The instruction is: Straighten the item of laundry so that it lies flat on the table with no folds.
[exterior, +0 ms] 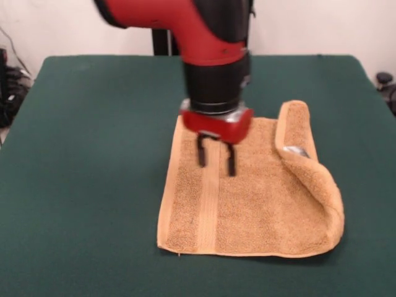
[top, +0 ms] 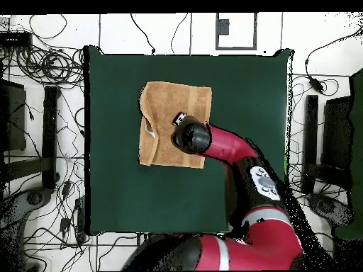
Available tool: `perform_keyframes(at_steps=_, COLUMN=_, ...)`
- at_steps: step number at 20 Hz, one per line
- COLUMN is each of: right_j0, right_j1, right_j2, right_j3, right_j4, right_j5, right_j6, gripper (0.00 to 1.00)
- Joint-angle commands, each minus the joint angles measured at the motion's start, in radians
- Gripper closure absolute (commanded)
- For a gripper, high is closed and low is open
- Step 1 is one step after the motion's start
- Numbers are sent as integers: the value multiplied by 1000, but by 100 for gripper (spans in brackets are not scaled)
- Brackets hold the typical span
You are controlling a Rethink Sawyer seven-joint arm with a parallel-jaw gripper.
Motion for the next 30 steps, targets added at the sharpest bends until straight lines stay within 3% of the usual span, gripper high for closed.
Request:
perform_keyframes(at_steps=1, right_j0=44, right_j1=-14, right_j2=-6, right_j3=16, right_j4=103, right_j5=167, right_j6=217, gripper=0)
perform_keyframes(at_steps=11, right_j0=61, right_j1=91, right_j2=-4, right_j3=-42, right_j4=140, right_j5=68, right_j6=193, gripper=0)
perform_keyframes(at_steps=14, right_j0=109, right_j1=112, right_j2=-63, right_j3=-77, right_j4=134, right_j5=72, right_j6=210, gripper=0)
perform_keyframes(at_steps=20, right_j0=170, right_j1=269, right_j2=-112, right_j3=-195, right_j4=179, right_j5=10, right_j6=239, gripper=0)
perform_keyframes(at_steps=30, right_j0=151, right_j1=376, right_j2=-55, right_j3=-267, right_j4=196, right_j5=-101, right_j6=182, gripper=0)
